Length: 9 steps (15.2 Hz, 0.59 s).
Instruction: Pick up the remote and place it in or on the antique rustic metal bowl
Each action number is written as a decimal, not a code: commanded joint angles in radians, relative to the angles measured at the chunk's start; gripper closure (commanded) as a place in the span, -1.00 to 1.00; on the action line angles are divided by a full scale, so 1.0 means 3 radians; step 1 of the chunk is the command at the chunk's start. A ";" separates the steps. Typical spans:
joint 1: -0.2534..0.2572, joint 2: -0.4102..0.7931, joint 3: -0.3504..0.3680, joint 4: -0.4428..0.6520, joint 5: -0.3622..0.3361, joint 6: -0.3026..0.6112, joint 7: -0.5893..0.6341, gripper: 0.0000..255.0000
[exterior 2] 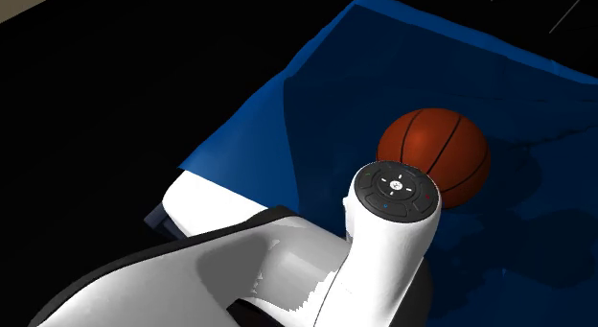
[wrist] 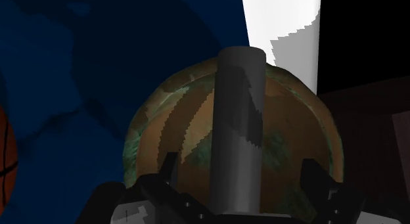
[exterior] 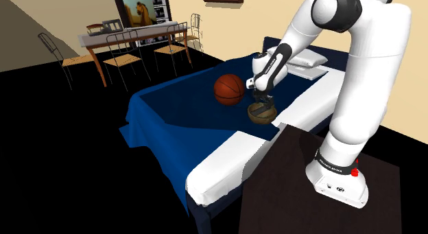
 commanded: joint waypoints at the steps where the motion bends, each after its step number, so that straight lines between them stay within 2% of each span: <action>1: 0.0040 -0.0205 0.0005 -0.0007 -0.0013 -0.0205 0.0012 -1.00; 2: 0.0055 -0.0291 0.0011 -0.0002 -0.0015 -0.0299 0.0014 -1.00; 9: 0.0053 -0.0291 0.0013 -0.0002 -0.0015 -0.0299 0.0014 -1.00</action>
